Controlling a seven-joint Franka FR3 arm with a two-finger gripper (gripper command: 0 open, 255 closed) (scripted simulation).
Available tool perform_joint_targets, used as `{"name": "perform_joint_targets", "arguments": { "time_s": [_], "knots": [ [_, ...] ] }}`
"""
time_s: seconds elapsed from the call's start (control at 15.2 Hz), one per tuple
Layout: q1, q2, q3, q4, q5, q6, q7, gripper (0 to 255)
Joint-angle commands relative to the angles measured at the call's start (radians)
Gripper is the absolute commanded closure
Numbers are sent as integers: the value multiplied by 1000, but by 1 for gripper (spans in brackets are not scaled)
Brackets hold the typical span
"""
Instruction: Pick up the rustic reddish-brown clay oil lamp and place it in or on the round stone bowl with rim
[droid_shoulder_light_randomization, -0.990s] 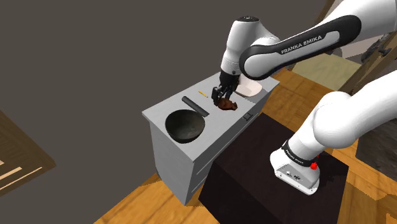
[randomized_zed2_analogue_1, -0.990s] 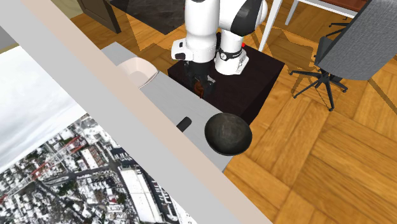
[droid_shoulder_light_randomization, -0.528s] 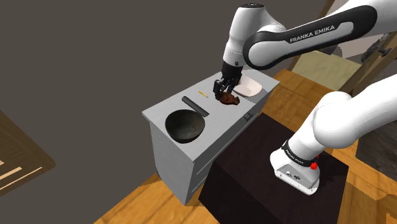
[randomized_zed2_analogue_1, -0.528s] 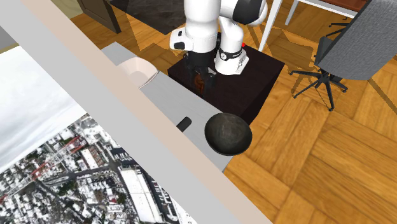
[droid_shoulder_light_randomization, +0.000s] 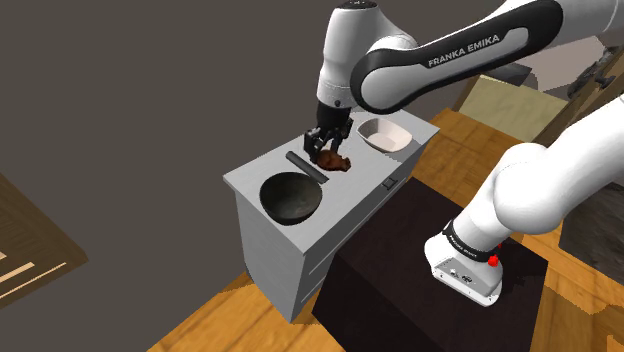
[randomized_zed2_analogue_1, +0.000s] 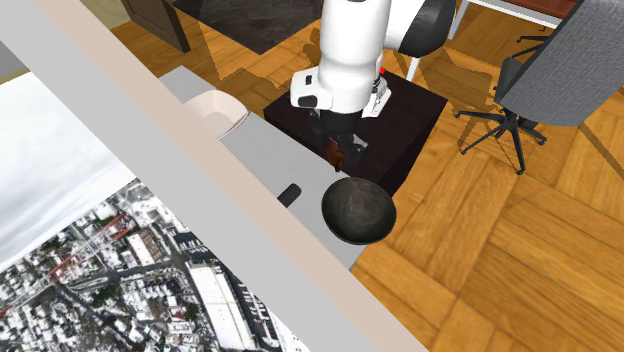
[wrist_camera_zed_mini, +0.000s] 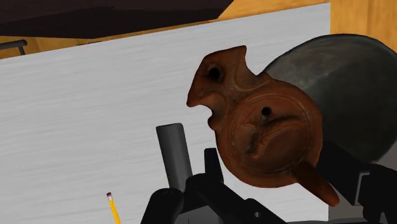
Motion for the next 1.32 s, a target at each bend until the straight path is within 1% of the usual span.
{"name": "perform_joint_targets", "arguments": {
  "time_s": [0.0, 0.26, 0.33, 1.25],
  "knots": [
    [9, 61, 30, 72, -11, -11, 50, 255],
    [29, 182, 83, 205, -48, -28, 149, 255],
    [38, 232, 101, 262, -67, -38, 188, 255],
    [42, 341, 101, 179, -122, 146, 231, 255]
  ]
}}
